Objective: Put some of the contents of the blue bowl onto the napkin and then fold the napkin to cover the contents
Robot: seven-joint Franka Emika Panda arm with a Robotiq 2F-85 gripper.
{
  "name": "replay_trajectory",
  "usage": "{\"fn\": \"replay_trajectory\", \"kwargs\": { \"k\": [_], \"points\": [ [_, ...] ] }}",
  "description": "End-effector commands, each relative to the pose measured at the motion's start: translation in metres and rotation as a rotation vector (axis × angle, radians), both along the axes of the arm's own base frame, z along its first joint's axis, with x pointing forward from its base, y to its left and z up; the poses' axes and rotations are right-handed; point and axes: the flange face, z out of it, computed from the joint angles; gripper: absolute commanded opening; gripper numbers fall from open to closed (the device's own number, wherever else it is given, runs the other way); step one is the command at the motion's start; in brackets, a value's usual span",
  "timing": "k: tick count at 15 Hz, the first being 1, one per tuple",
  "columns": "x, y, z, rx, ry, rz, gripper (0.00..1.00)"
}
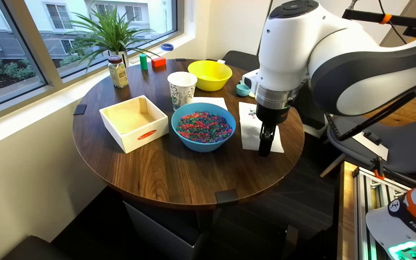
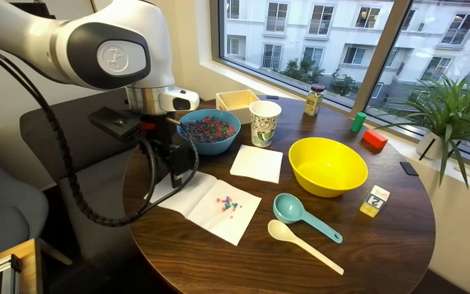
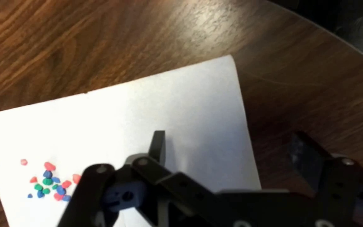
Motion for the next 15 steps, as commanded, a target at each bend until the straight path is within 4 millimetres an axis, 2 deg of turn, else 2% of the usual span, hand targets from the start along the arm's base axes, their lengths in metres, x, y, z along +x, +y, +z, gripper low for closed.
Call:
{"fn": "replay_trajectory", "kwargs": {
  "k": [1,3,4,5,12,15],
  "points": [
    [0.0027,0.0011,-0.0097,0.028,0.014,0.007,0.96],
    [0.0028,0.0008,-0.0129,0.029,0.021,0.007,0.80],
    [0.0030,0.0008,-0.0137,0.030,0.024,0.006,0.64],
    [0.0034,0.0010,-0.0128,0.032,0.023,0.007,0.54],
    [0.0056,0.0009,-0.0101,0.035,0.017,0.009,0.02],
    [0.0071,0.0009,-0.0083,0.036,0.012,0.008,0.00]
  ]
}}
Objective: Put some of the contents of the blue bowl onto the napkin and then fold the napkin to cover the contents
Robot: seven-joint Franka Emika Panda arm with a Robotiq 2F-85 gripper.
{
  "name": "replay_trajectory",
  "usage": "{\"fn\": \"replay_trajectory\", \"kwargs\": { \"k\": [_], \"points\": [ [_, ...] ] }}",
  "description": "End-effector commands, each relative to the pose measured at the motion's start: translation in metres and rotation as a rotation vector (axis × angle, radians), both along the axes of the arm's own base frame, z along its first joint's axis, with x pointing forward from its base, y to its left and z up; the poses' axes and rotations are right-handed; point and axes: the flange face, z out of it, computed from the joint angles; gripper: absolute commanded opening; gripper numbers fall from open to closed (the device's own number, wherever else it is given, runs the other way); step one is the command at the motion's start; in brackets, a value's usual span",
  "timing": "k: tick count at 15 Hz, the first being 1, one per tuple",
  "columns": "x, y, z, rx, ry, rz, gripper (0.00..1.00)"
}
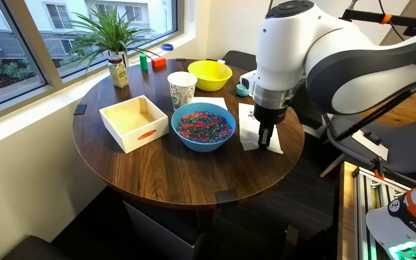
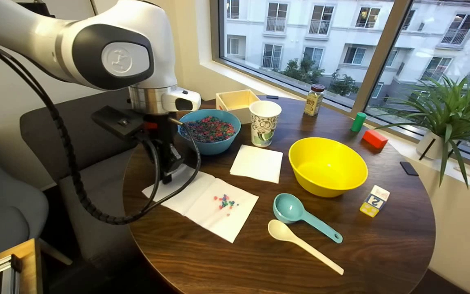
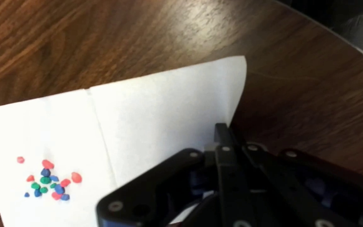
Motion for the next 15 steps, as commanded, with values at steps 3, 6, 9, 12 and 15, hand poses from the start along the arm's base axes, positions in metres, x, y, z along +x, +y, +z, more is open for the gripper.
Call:
{"fn": "replay_trajectory", "kwargs": {
  "k": [3,6,9,12,15],
  "points": [
    [0.003,-0.003,-0.001,0.014,-0.006,0.004,0.00],
    [0.002,-0.007,0.012,0.011,-0.028,0.001,0.00],
    [0.001,-0.011,0.028,0.009,-0.055,-0.008,0.00],
    [0.000,-0.017,0.041,0.011,-0.085,-0.021,0.00],
    [-0.002,-0.028,0.055,0.004,-0.119,-0.045,0.00]
  ]
}}
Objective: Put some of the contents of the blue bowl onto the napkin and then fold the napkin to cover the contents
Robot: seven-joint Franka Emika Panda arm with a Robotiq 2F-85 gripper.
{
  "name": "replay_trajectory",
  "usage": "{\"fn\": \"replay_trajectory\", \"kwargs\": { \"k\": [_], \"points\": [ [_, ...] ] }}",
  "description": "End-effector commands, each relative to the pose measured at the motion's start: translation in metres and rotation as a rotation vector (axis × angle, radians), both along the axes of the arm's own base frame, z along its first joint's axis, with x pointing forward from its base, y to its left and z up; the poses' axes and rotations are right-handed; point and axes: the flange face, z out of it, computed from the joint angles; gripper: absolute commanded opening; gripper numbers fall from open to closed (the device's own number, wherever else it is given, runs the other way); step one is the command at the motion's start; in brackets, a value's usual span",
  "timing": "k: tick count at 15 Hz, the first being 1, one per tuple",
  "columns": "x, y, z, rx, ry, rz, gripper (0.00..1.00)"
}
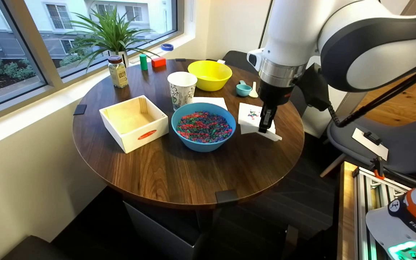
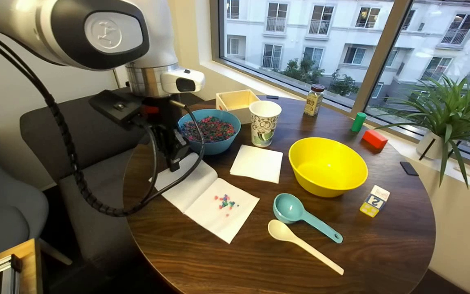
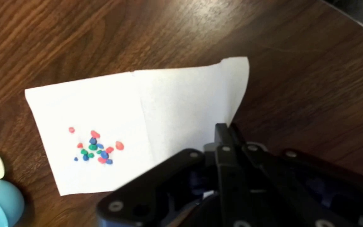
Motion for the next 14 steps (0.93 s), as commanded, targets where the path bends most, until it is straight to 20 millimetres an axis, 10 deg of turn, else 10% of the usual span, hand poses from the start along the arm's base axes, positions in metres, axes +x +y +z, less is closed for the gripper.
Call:
{"fn": "replay_trajectory", "kwargs": {
  "k": [1,14],
  "points": [
    [-0.006,-0.016,0.014,-0.014,-0.037,-0.024,0.00],
    [0.005,-0.080,0.014,-0.061,-0.081,-0.199,0.00]
  ]
}}
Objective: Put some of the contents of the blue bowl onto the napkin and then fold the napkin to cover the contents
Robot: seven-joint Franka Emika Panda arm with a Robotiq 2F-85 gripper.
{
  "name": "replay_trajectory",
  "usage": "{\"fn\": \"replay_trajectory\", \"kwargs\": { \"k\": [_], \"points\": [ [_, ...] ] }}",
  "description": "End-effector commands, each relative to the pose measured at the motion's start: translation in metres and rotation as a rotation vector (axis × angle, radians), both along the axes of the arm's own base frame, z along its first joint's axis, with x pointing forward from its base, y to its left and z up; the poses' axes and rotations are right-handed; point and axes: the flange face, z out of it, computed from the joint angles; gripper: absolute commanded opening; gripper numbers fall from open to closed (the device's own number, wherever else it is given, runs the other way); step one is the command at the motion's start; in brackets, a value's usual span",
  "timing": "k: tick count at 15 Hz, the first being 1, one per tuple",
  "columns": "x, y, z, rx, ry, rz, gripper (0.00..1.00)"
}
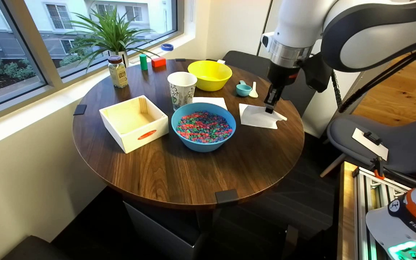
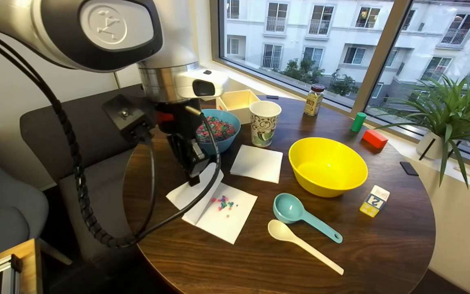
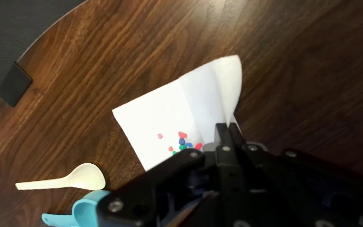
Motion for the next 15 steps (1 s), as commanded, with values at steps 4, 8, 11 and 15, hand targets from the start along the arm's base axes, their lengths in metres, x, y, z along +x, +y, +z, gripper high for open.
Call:
{"fn": "replay_trajectory", "kwargs": {
  "k": [4,8,11,15],
  "points": [
    [0.003,-0.026,-0.006,-0.026,-0.025,-0.063,0.00],
    [0.008,-0.038,-0.011,-0.027,-0.027,-0.080,0.00],
    [0.012,-0.047,-0.015,-0.031,-0.033,-0.093,0.00],
    [0.014,-0.058,-0.018,-0.038,-0.034,-0.114,0.27]
  ]
}}
